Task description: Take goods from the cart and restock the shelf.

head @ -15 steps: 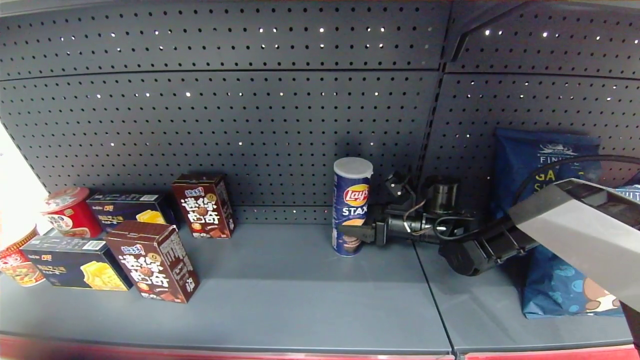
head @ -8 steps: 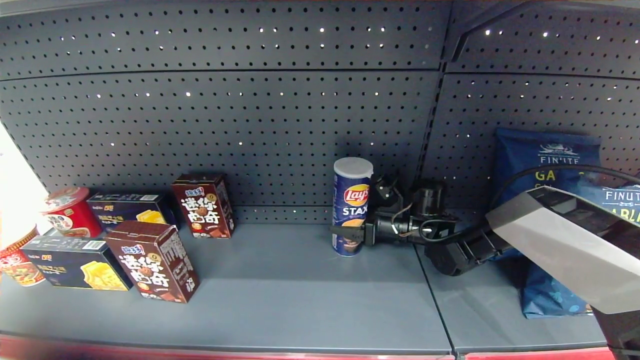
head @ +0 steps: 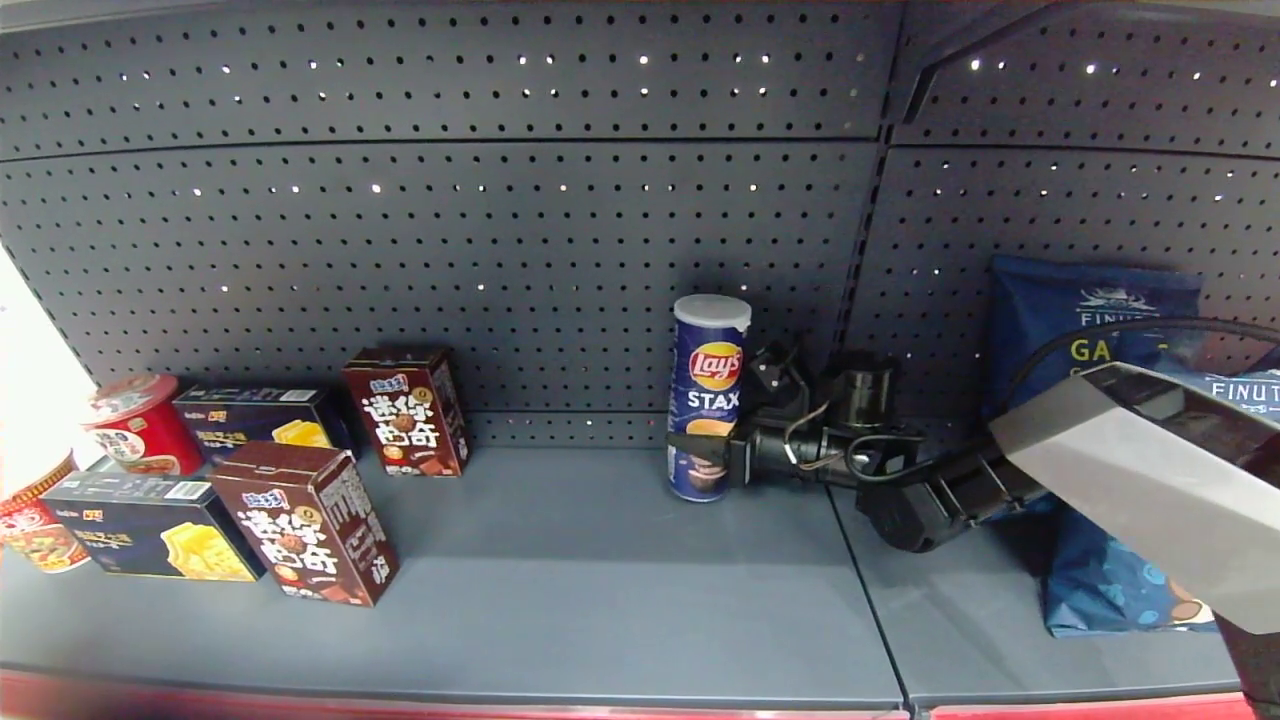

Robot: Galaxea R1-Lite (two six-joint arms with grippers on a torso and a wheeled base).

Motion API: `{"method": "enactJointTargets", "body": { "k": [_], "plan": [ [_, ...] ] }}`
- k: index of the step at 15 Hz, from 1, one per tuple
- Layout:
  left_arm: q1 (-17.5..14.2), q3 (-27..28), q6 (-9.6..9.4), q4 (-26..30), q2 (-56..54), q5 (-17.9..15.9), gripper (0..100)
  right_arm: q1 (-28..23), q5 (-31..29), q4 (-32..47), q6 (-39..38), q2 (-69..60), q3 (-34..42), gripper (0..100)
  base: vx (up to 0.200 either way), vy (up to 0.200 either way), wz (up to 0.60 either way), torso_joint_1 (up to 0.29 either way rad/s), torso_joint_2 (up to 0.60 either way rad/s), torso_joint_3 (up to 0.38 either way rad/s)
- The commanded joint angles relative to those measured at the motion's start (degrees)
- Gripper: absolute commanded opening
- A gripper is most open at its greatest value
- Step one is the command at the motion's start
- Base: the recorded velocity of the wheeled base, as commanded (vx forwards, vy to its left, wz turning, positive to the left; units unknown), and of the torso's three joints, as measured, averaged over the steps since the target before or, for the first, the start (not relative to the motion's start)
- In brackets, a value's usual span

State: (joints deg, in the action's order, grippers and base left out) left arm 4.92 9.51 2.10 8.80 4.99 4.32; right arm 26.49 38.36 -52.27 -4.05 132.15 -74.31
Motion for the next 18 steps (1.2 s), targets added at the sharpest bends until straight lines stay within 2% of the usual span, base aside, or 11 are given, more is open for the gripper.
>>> {"method": "enactJointTargets", "body": {
  "k": [1,2,3,7,10,11,13,16,18],
  "plan": [
    [0.0,0.0,0.01,0.0,0.0,0.0,0,1.1,-2.0,0.0,0.1,-7.6,5.8,0,0.0,0.0,0.0,0.0,0.0,0.0],
    [0.0,-0.2,0.01,0.0,0.0,0.0,0,2.8,-5.5,-0.7,0.2,-12.6,11.6,0,0.0,0.0,0.0,0.0,0.0,0.0],
    [0.0,-0.2,0.1,0.0,0.0,0.0,0,3.3,-6.4,-1.1,0.4,-14.5,14.1,0,0.0,0.0,0.0,0.0,0.0,0.0],
    [0.0,-1.3,0.28,-0.8,0.0,-0.2,0,6.0,-10.5,-8.8,0.7,-27.0,32.9,0,0.0,0.0,0.0,0.0,0.0,0.0],
    [0.0,-1.4,0.36,-0.8,0.0,-0.1,0,7.6,-11.3,-13.6,0.8,-33.5,46.0,0,0.0,0.0,0.0,0.0,0.0,0.0],
    [0.0,-1.5,0.36,-1.2,0.0,-0.1,0,8.5,-14.4,-16.5,0.8,-34.6,49.3,0,0.0,0.0,0.0,0.0,0.0,0.0],
    [0.0,-1.9,0.36,-1.2,0.0,0.0,0,10.0,-18.8,-20.3,0.7,-34.7,52.8,0,0.0,0.0,0.0,0.0,0.0,0.0],
    [0.0,-2.0,0.28,-1.2,0.0,0.1,0,11.5,-19.3,-25.8,0.2,-33.9,58.8,0,0.0,0.0,0.0,0.0,0.0,0.0],
    [0.0,-2.0,0.19,-1.2,0.0,0.1,0,11.5,-19.3,-26.6,-0.1,-32.7,59.2,0,0.0,0.0,0.0,0.0,0.0,0.0]
  ]
}}
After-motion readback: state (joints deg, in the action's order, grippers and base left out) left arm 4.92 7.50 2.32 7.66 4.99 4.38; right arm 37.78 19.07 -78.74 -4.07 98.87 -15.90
